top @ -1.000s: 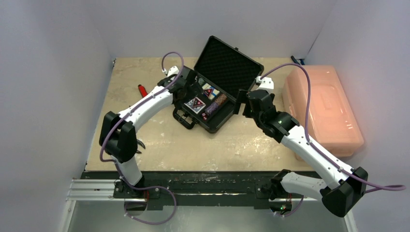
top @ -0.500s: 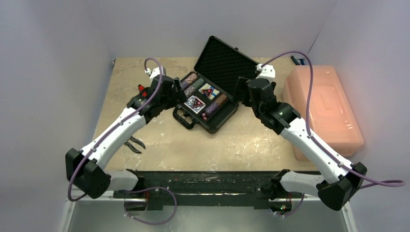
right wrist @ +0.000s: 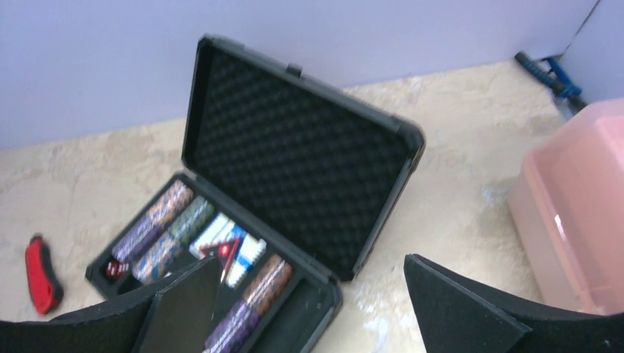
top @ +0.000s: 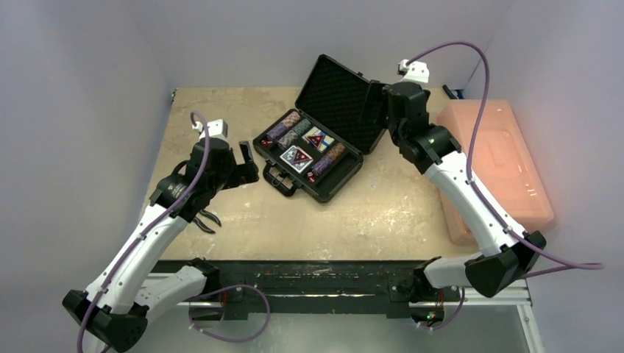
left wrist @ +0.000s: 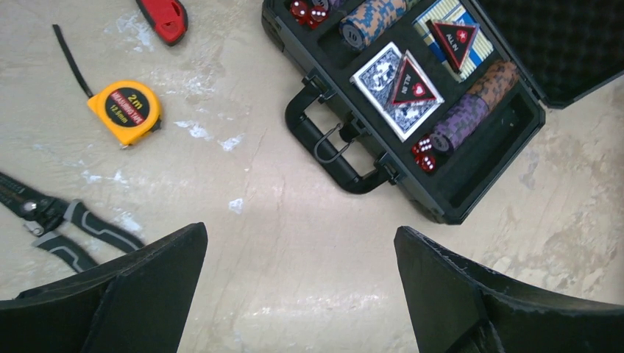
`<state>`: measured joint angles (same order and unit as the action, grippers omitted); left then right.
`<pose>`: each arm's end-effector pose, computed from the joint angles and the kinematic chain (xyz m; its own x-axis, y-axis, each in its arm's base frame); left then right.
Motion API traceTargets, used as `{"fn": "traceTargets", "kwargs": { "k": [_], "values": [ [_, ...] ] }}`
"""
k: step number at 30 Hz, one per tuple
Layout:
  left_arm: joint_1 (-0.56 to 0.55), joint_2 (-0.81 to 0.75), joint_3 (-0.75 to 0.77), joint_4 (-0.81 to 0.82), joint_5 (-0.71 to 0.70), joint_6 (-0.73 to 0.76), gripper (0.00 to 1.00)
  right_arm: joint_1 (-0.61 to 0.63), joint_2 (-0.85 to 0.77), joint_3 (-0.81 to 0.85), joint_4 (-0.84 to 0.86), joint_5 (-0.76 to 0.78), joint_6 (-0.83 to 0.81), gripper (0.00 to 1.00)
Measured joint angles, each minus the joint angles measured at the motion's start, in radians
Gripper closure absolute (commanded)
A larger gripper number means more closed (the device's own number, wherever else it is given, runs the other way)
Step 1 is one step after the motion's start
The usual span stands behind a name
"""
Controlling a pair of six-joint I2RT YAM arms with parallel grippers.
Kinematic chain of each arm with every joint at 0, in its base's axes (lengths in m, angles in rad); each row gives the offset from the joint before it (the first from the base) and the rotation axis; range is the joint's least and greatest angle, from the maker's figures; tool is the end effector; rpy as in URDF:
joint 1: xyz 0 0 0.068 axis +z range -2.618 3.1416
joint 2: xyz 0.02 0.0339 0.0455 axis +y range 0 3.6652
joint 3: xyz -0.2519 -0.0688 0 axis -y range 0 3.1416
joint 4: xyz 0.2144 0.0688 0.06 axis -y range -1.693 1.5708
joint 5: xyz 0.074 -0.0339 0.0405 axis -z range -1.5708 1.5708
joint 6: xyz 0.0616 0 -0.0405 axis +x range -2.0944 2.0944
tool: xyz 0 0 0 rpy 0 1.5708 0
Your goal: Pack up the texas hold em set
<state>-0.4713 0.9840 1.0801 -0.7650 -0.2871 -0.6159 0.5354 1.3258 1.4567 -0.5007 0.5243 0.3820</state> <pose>0.1795 -0.0719 0.3210 -0.5882 -0.3221 -0.7418 -0.1253 0.9425 -0.3099 0.2586 0.1175 0.3993 -0.3034 0.1952 -0.9326 0.0786 0.9806 0.1797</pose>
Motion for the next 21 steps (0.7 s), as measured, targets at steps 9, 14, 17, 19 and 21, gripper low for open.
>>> {"fn": "traceTargets", "kwargs": {
  "k": [9, 14, 17, 19, 21],
  "values": [
    [0.0, -0.138, -0.015, -0.159, 0.014, 0.108, 0.05, -0.154, 0.147, 0.233, -0.014, -0.097, -0.036, 0.01],
    [0.0, -0.194, -0.057, -0.185, 0.032, 0.151, 0.03, -0.221, 0.275, 0.394, -0.068, -0.177, -0.04, 0.01],
    [0.0, -0.238, -0.105, -0.186, 0.043, 0.169, 0.02, -0.269, 0.361, 0.5, -0.116, -0.232, -0.04, 0.03],
    [0.0, -0.273, -0.141, -0.187, 0.051, 0.183, 0.02, -0.299, 0.415, 0.562, -0.143, -0.267, -0.041, 0.05],
    [0.0, -0.292, -0.155, -0.186, 0.055, 0.191, 0.02, -0.328, 0.464, 0.613, -0.164, -0.306, -0.041, 0.08]
  ]
}}
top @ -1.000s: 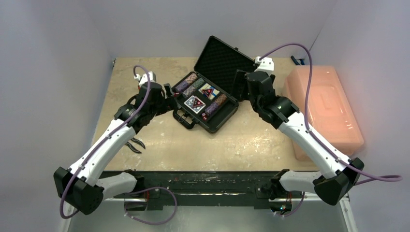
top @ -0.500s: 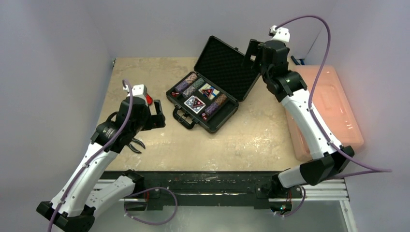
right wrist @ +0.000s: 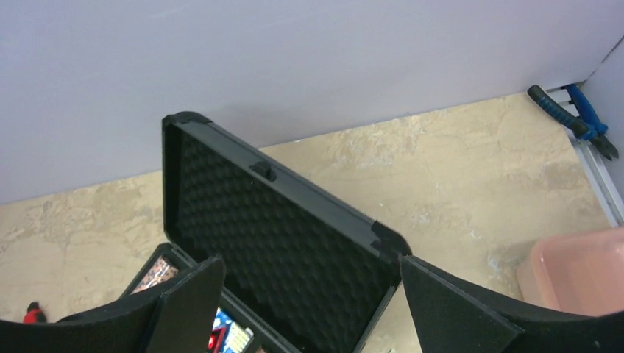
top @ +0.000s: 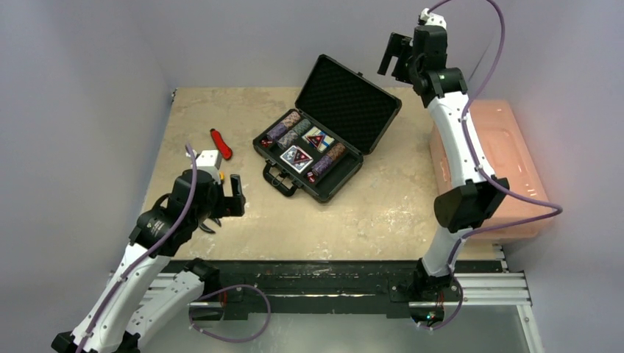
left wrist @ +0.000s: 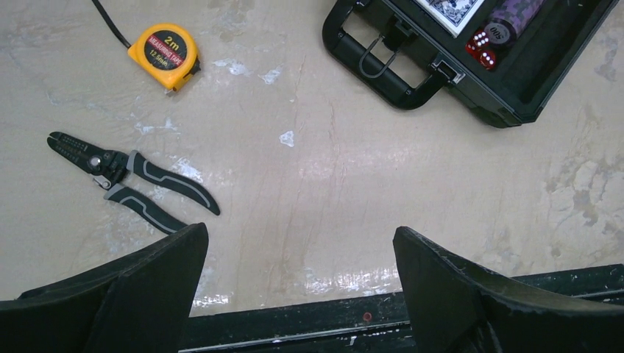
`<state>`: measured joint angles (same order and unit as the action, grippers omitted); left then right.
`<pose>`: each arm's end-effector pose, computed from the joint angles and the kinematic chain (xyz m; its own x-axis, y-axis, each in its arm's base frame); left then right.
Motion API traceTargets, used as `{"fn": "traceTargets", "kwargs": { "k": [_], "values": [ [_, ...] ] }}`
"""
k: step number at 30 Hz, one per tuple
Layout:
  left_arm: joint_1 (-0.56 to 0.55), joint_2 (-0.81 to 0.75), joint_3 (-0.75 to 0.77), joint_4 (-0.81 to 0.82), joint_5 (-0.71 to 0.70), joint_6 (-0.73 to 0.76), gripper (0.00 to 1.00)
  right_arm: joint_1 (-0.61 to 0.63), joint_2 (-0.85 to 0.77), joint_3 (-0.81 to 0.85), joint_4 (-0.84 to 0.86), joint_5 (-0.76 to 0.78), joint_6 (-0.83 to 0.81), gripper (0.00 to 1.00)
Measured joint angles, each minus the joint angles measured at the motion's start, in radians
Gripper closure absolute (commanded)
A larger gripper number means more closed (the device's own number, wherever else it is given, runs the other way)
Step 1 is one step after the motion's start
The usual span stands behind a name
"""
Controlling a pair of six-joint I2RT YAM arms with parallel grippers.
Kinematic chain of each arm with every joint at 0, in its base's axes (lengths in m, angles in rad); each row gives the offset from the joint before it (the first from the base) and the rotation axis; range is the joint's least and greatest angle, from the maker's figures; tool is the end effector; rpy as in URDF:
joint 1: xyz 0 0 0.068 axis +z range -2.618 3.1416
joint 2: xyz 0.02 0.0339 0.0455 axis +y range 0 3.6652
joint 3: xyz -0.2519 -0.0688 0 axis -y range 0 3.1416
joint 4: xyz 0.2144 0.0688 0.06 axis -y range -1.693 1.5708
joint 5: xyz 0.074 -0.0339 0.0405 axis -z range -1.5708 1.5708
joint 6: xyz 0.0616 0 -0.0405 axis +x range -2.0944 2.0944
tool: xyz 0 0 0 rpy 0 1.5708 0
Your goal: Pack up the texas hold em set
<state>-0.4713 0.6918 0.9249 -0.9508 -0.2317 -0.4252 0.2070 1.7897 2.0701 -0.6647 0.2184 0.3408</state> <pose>0.1148 -0.0426 0.2940 -0.6525 -0.1181 -0.7485 0.0205 0.9847 -0.1732 0.3829 0.0668 0.4261 -0.3472 0.2605 -0.9009 0.1188 0.9651 0.2333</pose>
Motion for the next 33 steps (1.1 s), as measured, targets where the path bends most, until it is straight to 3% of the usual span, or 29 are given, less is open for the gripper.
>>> {"fn": "traceTargets", "kwargs": {
  "k": [11, 12, 13, 15, 24, 33],
  "values": [
    [0.0, 0.034, -0.002, 0.023, 0.034, 0.034, 0.03, -0.212, 0.336, 0.3, -0.094, -0.282, -0.002, 0.1],
    [0.0, 0.041, -0.002, 0.023, 0.04, 0.038, 0.03, -0.23, 0.364, 0.312, -0.097, -0.309, -0.002, 0.38],
    [0.0, 0.045, -0.002, 0.024, 0.047, 0.043, 0.03, -0.246, 0.389, 0.319, -0.099, -0.336, -0.002, 0.48],
    [0.0, 0.047, -0.002, 0.03, 0.061, 0.049, 0.03, -0.273, 0.431, 0.322, -0.1, -0.391, -0.005, 0.55],
    [0.0, 0.139, -0.002, 0.059, 0.122, 0.05, 0.06, -0.313, 0.546, 0.371, -0.103, -0.565, -0.019, 0.81],
    [0.0, 0.312, 0.037, 0.139, 0.203, 0.0, 0.08, -0.313, 0.615, 0.37, -0.074, -0.738, -0.018, 0.86]
  ]
}}
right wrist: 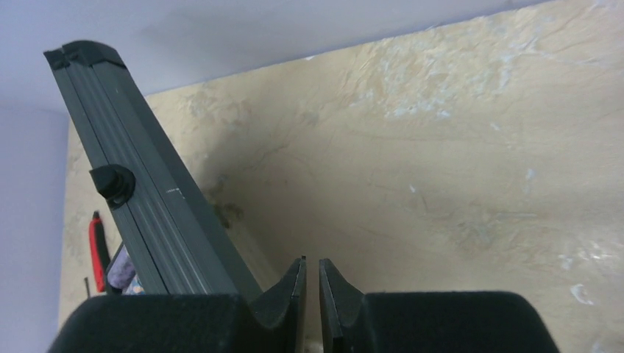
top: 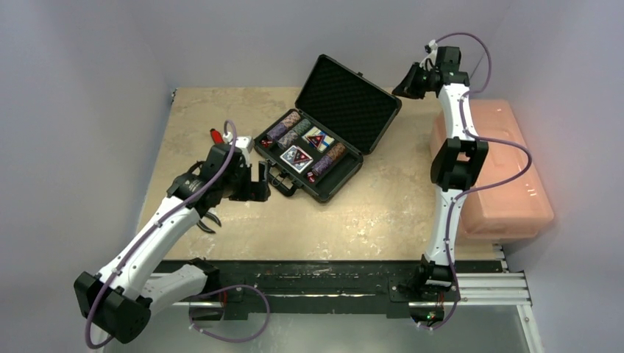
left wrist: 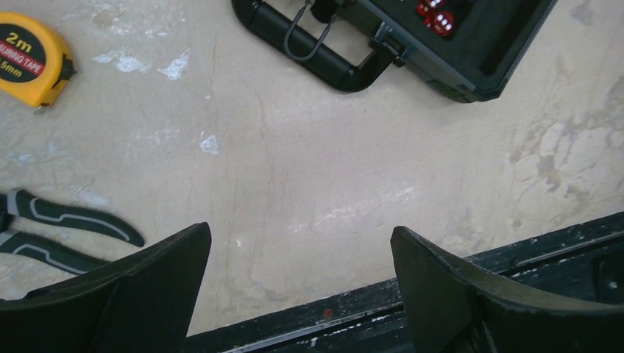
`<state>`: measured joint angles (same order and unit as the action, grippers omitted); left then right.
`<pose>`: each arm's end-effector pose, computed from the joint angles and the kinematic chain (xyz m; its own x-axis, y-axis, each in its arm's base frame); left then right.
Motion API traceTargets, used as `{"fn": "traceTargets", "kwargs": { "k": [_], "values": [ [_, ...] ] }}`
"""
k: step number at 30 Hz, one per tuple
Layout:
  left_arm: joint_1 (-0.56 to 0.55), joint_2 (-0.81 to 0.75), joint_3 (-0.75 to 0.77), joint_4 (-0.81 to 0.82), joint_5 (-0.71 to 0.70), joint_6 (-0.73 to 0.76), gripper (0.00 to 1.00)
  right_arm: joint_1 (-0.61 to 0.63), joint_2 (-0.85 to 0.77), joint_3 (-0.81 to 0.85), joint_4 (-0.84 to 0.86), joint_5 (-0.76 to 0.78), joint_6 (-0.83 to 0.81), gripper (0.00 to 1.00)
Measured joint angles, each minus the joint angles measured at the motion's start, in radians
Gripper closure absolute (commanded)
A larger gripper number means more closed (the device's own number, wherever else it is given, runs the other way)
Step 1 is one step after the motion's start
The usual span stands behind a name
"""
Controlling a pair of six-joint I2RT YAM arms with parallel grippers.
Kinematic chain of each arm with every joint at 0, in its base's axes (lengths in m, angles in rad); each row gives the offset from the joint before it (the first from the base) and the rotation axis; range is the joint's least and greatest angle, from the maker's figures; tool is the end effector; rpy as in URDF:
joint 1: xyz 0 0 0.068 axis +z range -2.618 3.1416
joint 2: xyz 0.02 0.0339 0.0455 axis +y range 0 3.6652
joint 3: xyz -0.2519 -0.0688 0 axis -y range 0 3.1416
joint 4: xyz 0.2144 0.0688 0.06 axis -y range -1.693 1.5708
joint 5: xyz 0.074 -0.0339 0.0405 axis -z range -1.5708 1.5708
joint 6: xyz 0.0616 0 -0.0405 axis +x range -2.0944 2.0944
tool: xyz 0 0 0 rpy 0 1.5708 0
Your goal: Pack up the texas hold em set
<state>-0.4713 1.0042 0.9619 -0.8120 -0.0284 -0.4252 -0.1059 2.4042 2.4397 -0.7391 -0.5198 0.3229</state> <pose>0.1706 -0.0850 0.2747 -0.7924 -0.0590 -0.6071 0.1212 0.9603 -0.2514 0.5161 -0.0241 0.2680 -0.7005 0.3514 -0.6211 -0.0660 0.8347 0.5467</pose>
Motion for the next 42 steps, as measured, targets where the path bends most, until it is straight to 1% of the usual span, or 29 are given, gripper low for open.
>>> {"fn": "traceTargets", "kwargs": {
  "k": [5, 13, 20, 26, 29, 33, 42],
  "values": [
    [0.0, 0.145, 0.121, 0.079, 0.053, -0.027, 0.1, 0.002, 0.012, -0.041, 0.011, -0.072, -0.003, 0.87],
    [0.0, 0.447, 0.359, 0.177, 0.133, -0.066, 0.13, 0.001, -0.005, -0.102, 0.08, -0.135, -0.009, 0.89],
    [0.0, 0.691, 0.585, 0.192, 0.183, -0.106, 0.14, 0.007, -0.026, -0.146, 0.097, -0.156, -0.011, 0.9],
    [0.0, 0.842, 0.746, 0.176, 0.209, -0.126, 0.16, 0.035, -0.051, -0.198, 0.087, -0.157, -0.011, 0.92],
    [0.0, 0.906, 0.814, 0.161, 0.22, -0.135, 0.16, 0.057, -0.067, -0.218, 0.076, -0.157, -0.01, 0.93],
    [0.0, 0.969, 0.862, 0.158, 0.239, -0.143, 0.16, 0.082, -0.09, -0.241, 0.072, -0.158, -0.01, 0.94],
    [0.0, 1.044, 0.948, 0.169, 0.273, -0.195, 0.17, 0.144, -0.134, -0.317, 0.066, -0.155, -0.011, 0.96]
  ]
}}
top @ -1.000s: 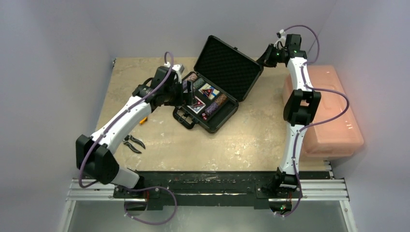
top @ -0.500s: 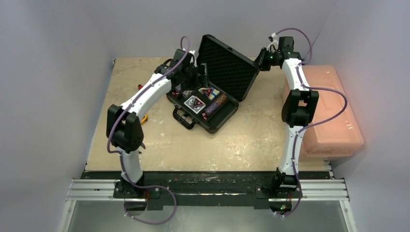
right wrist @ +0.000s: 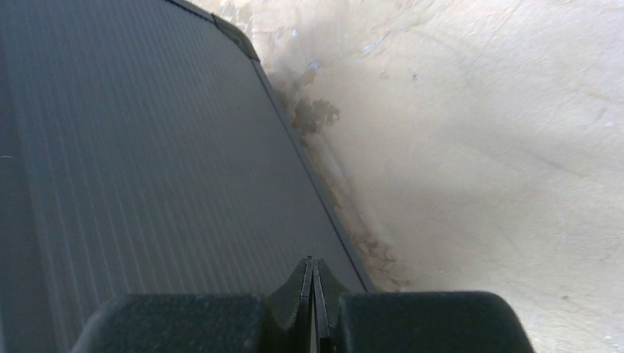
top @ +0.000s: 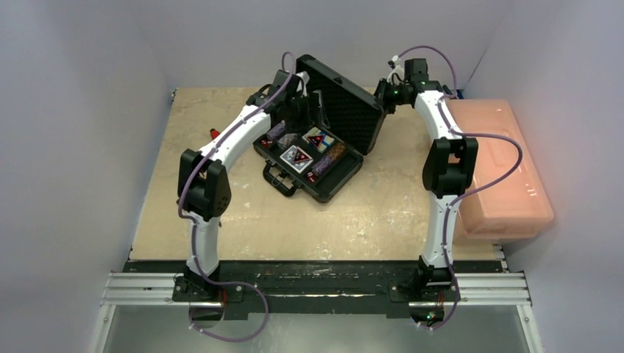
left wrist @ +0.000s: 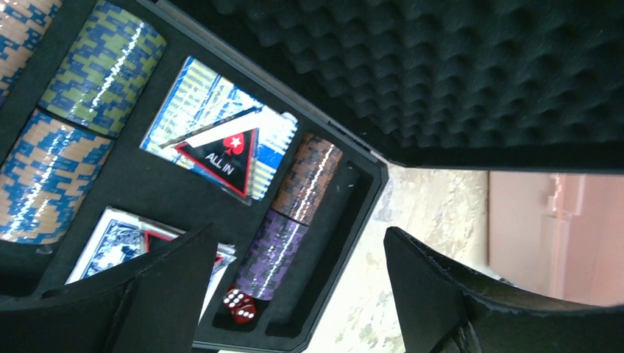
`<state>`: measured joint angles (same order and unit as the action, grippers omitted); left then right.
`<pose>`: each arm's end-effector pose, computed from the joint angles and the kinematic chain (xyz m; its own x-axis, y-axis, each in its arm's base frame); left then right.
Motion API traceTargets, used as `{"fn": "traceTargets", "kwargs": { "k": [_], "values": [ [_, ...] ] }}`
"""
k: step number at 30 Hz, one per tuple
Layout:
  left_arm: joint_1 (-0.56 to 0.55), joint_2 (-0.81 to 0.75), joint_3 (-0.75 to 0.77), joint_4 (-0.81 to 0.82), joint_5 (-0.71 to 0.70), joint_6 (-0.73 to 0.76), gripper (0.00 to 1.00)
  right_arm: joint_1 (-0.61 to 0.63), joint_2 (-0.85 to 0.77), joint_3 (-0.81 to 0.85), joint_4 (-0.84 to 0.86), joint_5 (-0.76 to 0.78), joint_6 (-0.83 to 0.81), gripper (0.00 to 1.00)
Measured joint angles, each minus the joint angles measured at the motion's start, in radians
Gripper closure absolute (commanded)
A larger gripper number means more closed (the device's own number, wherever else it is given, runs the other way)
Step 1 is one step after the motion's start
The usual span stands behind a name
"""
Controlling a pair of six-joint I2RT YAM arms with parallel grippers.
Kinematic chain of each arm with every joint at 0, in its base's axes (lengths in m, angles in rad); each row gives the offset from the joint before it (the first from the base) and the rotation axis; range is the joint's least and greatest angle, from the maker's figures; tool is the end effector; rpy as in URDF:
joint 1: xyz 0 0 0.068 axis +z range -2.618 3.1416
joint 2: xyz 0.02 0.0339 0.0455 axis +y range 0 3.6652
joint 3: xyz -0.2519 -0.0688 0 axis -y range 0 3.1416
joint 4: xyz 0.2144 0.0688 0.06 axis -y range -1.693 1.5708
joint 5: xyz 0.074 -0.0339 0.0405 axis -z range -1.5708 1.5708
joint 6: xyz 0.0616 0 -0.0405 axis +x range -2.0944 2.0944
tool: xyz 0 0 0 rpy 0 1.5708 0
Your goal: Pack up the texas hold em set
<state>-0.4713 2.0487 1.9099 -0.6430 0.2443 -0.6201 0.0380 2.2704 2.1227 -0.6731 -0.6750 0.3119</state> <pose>0.3954 -0.2182 0.2727 -0.8558 -0.1968 -0.4785 0.1182 0.8260 -0.5511 0.4845 0.0569 0.2447 -0.8356 0.2080 -0.5084 -0.2090 0.7356 0.6443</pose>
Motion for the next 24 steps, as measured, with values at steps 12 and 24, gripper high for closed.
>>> {"fn": "traceTargets", "kwargs": {
  "k": [12, 24],
  "values": [
    [0.0, 0.082, 0.16, 0.025, 0.022, -0.058, 0.17, 0.059, -0.059, -0.085, -0.008, 0.004, -0.011, 0.97],
    [0.0, 0.084, 0.192, 0.022, 0.021, -0.075, 0.18, 0.083, -0.091, -0.12, 0.0, 0.019, -0.027, 0.99]
  ]
}}
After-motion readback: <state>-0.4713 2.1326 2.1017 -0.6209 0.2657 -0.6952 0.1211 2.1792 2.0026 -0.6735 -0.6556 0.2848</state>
